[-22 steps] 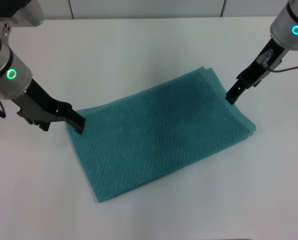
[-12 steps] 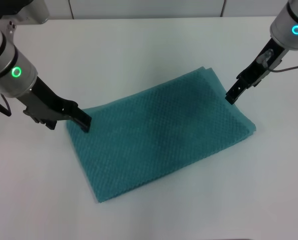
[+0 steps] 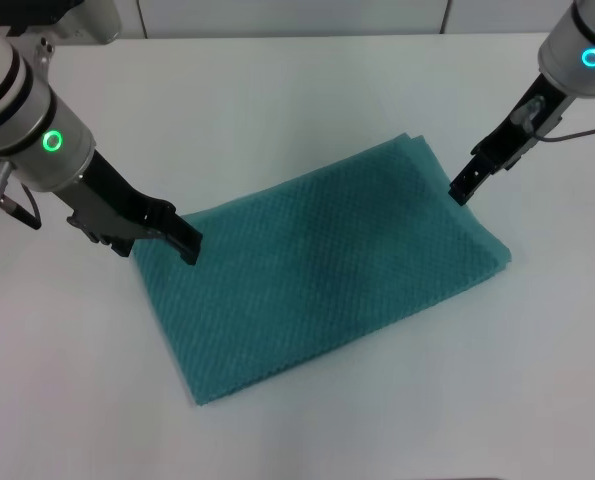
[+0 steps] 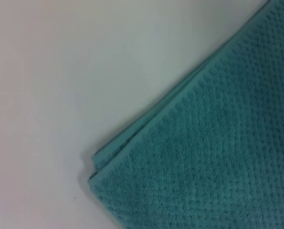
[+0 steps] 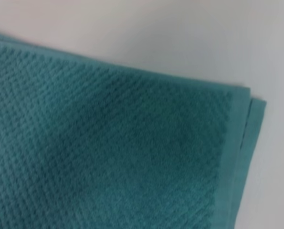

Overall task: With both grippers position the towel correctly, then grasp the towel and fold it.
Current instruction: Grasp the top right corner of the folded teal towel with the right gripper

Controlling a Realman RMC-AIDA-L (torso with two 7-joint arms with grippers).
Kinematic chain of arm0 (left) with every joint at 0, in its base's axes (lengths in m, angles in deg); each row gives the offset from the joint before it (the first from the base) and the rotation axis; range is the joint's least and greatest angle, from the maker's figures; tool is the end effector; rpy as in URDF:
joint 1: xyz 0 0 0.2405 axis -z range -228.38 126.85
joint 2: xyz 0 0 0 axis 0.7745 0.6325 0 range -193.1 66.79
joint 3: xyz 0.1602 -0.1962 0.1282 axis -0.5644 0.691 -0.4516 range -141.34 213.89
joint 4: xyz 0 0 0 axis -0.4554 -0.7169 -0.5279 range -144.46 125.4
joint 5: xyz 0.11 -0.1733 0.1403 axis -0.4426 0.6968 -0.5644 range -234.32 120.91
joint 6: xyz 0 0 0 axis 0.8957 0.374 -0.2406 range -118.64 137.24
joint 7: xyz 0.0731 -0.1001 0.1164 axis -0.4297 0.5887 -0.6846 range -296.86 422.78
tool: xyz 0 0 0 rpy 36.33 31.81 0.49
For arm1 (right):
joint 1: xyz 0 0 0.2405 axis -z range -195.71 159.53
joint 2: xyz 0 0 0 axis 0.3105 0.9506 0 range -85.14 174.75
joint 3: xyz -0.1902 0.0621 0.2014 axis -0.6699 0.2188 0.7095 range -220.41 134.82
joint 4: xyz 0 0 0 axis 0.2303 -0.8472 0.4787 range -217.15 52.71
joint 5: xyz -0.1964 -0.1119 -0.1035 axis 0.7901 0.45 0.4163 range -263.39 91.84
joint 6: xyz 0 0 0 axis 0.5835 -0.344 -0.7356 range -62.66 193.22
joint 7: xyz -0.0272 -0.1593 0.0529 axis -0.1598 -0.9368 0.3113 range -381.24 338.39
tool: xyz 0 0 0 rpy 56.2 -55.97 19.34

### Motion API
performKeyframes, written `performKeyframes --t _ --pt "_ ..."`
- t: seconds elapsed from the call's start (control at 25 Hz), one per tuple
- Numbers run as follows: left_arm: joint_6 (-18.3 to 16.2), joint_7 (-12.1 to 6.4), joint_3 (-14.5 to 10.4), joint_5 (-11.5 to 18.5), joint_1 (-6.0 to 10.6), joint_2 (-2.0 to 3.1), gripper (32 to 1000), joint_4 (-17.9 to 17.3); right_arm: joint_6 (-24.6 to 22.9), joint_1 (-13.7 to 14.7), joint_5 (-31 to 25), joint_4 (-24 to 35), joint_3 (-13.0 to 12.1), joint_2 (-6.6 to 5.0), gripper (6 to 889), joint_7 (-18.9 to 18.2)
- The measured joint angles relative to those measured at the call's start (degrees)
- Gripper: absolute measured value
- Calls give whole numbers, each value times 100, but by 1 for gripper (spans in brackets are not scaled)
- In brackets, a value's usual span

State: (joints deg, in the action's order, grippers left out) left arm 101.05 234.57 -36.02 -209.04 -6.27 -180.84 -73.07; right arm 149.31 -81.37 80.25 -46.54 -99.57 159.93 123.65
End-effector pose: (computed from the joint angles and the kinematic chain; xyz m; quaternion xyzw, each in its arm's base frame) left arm -0.2058 0.4372 -0.0303 -0.7937 -0.5509 0.1735 0.1909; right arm 0.2020 0.4918 -0.0325 -0.8648 0.3999 -0.2542 0.1661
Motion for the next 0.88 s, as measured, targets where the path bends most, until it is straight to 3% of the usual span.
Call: performKeyframes --t 0.52,0.88 --pt "-87 4 -4 -16 -1 0 908 43 -925 186 -36 -703 102 -109 852 85" --pt "-87 4 -4 -15 22 0 909 44 -1296 384 -51 -1136 435 -131 851 26"
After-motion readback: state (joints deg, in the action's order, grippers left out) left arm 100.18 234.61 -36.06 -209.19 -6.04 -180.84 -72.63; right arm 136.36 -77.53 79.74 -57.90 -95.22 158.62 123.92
